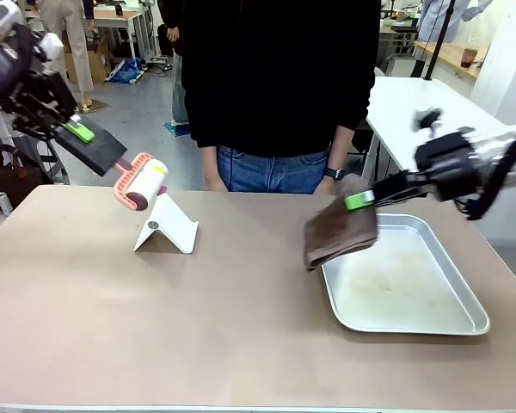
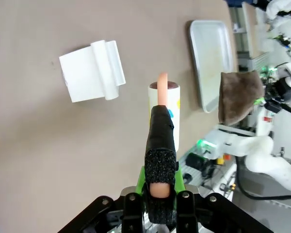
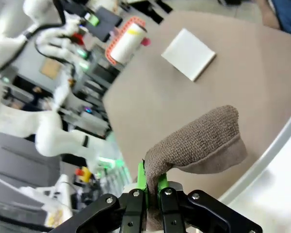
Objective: Clean the surface of the table.
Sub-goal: Return the Lint Roller and towel to their original positions.
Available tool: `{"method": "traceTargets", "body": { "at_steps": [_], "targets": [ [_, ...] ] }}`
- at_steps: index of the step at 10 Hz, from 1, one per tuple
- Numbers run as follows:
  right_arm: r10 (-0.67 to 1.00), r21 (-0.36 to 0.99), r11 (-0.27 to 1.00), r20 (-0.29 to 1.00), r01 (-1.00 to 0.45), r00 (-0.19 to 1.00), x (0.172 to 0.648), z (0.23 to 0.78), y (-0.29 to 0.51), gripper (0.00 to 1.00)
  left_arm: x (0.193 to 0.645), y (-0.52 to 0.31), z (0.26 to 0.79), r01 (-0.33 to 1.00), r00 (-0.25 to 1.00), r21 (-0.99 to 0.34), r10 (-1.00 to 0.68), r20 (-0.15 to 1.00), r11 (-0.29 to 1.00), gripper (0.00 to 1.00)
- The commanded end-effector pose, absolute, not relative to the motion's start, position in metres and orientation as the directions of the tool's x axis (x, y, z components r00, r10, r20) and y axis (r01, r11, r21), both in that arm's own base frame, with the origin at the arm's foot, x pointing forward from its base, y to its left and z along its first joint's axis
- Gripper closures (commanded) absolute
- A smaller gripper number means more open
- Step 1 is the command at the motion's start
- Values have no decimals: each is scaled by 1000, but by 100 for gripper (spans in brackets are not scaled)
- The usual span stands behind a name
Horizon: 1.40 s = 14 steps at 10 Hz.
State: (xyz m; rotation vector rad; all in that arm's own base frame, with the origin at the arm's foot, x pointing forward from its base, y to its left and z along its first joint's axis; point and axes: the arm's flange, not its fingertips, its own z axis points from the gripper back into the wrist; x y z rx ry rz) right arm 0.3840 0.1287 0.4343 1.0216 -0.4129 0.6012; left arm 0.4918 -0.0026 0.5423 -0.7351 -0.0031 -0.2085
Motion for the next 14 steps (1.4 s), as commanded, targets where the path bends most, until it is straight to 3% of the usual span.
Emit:
{"method": "traceTargets", "body": {
  "at_steps": [1,2,3,5,10,14],
  "targets": [
    [309,627,433,571,-647,760,413,425,154,91,493,-28,531,201,978,-640,-186,91,742,77],
    [313,641,429,555,-636,771,413,424,148,91,493,-32,529,253,964,-675,-236,120,693,77],
    [306,637,408,580,-654,755,392,428,151,91,496,-20,536,203,977,-646,-197,83,736,77],
    [323,632,417,568,-653,757,403,419,159,91,498,-36,529,220,973,-646,-216,86,731,77],
    [448,478,503,569,-720,690,443,407,214,91,529,-72,508,7,996,-599,49,77,800,77],
    [495,452,528,524,-719,693,468,384,222,91,545,-89,483,84,996,-532,-52,75,843,77]
  ]
}}
